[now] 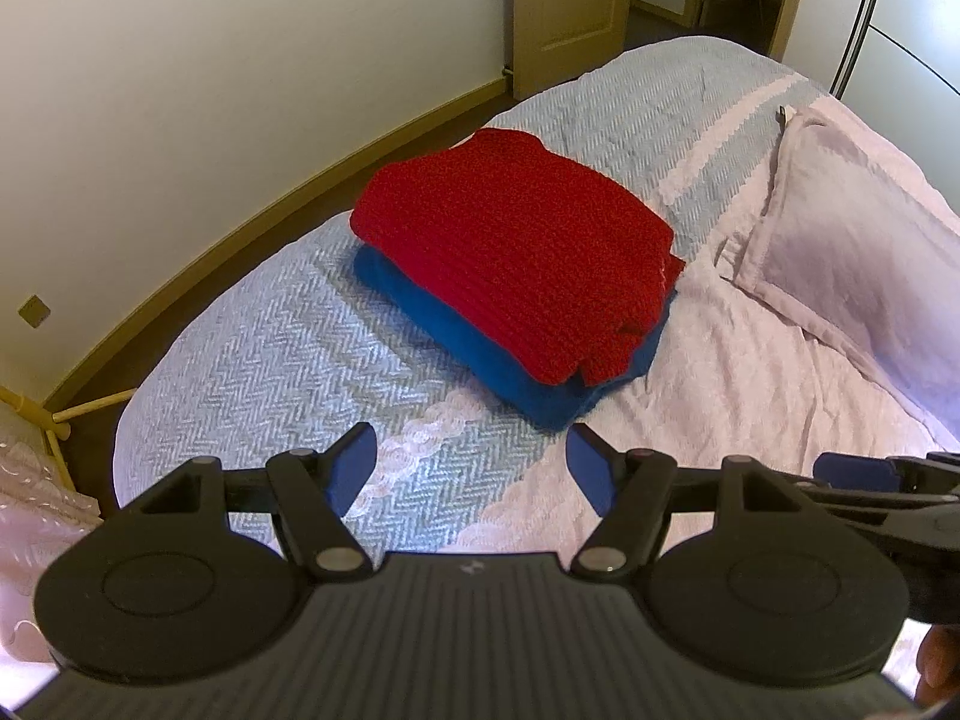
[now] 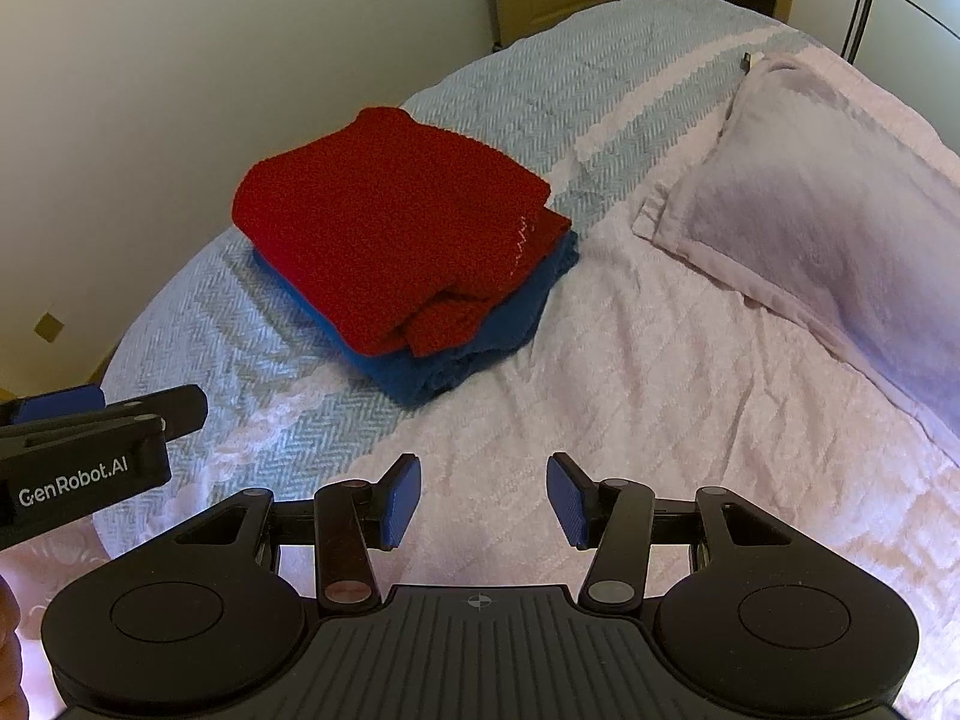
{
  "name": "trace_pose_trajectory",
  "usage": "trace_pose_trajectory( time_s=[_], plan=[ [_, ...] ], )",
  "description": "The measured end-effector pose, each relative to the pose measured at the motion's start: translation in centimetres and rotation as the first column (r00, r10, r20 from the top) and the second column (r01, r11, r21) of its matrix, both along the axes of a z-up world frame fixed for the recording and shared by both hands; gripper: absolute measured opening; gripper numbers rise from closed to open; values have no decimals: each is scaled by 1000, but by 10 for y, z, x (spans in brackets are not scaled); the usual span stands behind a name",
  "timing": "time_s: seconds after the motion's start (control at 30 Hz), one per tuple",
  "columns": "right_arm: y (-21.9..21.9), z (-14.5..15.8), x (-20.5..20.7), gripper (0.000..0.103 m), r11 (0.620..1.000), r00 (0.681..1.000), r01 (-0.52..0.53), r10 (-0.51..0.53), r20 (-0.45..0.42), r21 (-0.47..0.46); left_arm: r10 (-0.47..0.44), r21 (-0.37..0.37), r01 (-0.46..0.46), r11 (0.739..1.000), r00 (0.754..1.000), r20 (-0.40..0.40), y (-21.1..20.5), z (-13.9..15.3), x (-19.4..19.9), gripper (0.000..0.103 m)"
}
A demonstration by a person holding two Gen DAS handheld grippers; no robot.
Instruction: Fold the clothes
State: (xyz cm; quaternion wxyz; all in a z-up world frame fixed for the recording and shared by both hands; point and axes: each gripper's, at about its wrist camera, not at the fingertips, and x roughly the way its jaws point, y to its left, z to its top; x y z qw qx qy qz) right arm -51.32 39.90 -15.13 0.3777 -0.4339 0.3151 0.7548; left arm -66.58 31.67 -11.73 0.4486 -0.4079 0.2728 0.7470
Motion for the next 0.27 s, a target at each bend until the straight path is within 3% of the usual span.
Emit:
trace_pose_trajectory(
  time_s=[0.27],
  plan=[
    [-10, 7, 0, 50, 1000, 1000, 6, -6, -1, 13, 1, 28, 0, 1000, 1000, -20, -9, 10, -1, 67]
  ],
)
